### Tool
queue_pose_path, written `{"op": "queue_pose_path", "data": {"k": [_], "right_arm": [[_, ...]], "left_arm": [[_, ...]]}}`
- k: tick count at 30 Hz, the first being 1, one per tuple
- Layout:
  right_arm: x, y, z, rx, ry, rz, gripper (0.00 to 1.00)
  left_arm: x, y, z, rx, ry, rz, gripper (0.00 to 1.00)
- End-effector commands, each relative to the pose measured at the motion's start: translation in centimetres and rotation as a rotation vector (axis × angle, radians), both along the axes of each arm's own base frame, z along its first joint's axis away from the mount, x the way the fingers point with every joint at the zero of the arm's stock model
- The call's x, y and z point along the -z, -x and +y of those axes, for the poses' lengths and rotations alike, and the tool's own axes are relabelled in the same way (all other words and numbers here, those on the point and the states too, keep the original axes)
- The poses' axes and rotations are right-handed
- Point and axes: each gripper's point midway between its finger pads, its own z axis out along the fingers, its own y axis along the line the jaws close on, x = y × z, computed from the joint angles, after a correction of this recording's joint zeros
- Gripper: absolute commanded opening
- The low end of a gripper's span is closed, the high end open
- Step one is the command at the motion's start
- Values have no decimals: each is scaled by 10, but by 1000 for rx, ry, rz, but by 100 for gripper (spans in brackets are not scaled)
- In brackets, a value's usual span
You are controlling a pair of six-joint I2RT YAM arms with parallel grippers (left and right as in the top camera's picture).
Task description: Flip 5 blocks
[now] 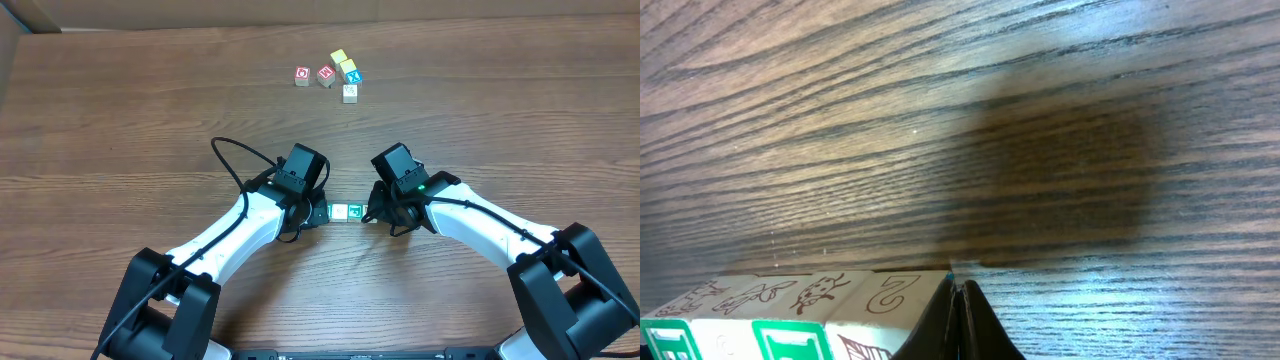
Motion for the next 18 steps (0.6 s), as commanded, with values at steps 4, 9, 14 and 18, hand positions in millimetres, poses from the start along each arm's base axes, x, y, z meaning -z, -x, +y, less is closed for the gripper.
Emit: {"op": "queue_pose_path", "data": {"k": [4, 9, 14, 18], "right_arm": [[2, 3, 0, -8, 5, 7, 4], [2, 3, 0, -8, 6, 9, 4], [2, 5, -2, -8, 12, 18, 4], [3, 6, -2, -8, 14, 21, 4]], "left_arm": [[5, 5, 1, -4, -6, 17, 4], [5, 5, 3, -6, -15, 17, 4], [6, 5, 7, -16, -39, 16, 4], [6, 4, 11, -31, -56, 8, 4]]}}
